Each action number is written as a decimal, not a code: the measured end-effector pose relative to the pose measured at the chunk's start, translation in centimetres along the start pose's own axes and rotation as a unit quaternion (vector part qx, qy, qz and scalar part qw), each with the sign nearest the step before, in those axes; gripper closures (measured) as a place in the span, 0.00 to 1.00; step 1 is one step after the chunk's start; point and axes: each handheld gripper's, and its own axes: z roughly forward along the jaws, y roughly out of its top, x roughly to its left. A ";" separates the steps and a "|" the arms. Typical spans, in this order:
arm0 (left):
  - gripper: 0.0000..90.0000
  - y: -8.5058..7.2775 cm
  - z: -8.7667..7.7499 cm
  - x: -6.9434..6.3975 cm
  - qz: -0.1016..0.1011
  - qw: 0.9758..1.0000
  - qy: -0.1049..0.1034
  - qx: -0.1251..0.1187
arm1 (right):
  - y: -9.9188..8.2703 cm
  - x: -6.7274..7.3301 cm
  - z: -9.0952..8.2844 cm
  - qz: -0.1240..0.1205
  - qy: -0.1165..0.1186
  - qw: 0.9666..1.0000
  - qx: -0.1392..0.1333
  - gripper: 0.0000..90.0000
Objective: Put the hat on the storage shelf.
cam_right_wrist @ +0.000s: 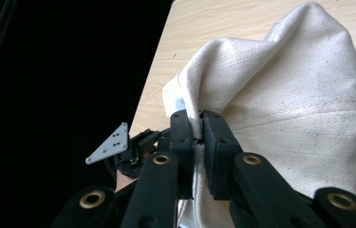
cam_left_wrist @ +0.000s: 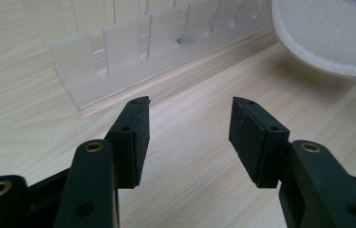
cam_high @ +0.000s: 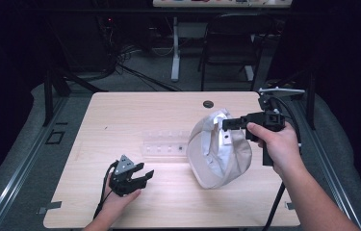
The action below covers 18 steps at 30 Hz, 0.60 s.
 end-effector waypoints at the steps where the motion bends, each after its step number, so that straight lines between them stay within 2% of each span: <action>1: 0.50 0.0 0.0 0.0 0.000 1.000 0.000 0.000 | 0.1 0.0 0.0 -0.001 -0.002 1.000 0.001 0.93; 4: 0.47 0.5 -0.1 -0.2 0.006 1.000 0.008 -0.003 | 0.4 0.1 0.1 -0.001 -0.005 1.000 0.001 0.93; 5: 0.47 0.7 -0.1 -0.4 0.014 1.000 0.018 -0.001 | 0.5 0.2 0.2 0.004 -0.004 1.000 -0.004 0.93; 6: 0.47 1.0 -0.1 -0.6 0.016 1.000 0.020 -0.002 | 0.7 0.4 0.2 -0.001 -0.007 1.000 0.001 0.93; 9: 0.43 1.3 -0.1 -0.9 0.018 1.000 0.008 -0.002 | 1.0 0.6 0.1 -0.002 -0.005 1.000 -0.003 0.93; 10: 0.46 1.5 -0.1 -1.2 0.032 0.999 0.004 -0.003 | 1.3 0.9 0.1 -0.001 -0.006 1.000 -0.006 0.93; 11: 0.48 1.5 -0.1 -1.2 0.032 0.999 0.004 -0.003 | 1.3 0.9 0.1 -0.001 -0.006 1.000 -0.006 0.93; 12: 0.51 1.8 0.2 -1.7 0.045 0.999 -0.002 0.002 | 1.5 1.1 0.2 -0.002 -0.005 1.000 -0.006 0.93; 14: 0.52 2.0 0.4 -2.0 0.042 0.999 -0.005 0.001 | 1.6 1.2 0.2 -0.001 -0.006 1.000 -0.007 0.93; 18: 0.52 2.6 0.7 -3.1 0.052 0.998 -0.018 -0.007 | 1.9 1.5 0.4 -0.005 -0.010 1.000 -0.004 0.93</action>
